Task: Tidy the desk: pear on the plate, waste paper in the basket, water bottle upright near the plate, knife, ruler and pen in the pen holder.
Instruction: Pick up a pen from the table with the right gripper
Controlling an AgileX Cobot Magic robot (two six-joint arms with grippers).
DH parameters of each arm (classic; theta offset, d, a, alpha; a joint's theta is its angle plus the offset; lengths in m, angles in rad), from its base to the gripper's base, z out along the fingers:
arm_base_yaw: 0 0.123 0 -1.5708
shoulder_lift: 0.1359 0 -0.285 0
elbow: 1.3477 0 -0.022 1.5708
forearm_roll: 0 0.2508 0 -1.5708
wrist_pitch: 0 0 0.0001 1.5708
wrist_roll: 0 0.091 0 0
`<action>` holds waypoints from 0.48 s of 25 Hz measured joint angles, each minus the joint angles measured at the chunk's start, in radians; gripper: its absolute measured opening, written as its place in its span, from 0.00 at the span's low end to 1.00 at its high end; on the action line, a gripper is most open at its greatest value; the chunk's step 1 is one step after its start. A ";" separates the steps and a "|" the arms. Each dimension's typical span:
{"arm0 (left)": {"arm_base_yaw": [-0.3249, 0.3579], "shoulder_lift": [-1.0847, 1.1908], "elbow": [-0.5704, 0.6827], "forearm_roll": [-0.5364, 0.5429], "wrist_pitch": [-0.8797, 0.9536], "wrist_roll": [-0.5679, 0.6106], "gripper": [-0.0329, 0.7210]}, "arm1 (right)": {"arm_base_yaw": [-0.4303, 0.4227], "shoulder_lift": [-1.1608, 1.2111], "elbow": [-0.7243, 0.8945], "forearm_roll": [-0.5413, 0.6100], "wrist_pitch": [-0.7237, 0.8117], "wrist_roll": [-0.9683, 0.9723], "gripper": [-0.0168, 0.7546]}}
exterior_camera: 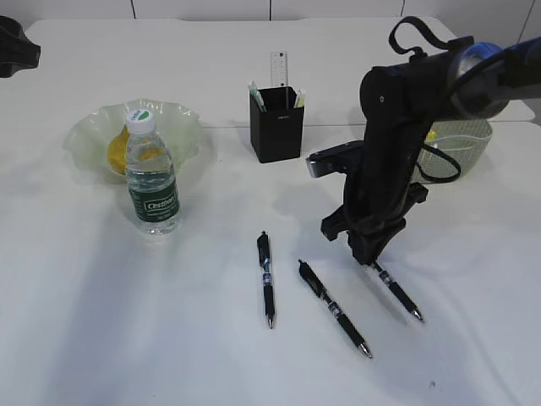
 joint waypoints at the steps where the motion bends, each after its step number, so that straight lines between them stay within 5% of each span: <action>1: 0.000 0.000 0.000 0.000 0.000 0.000 0.54 | 0.000 0.000 -0.015 0.000 0.012 0.002 0.15; 12: 0.000 0.000 0.000 0.000 0.000 0.000 0.54 | 0.000 0.002 -0.218 0.011 0.132 0.011 0.15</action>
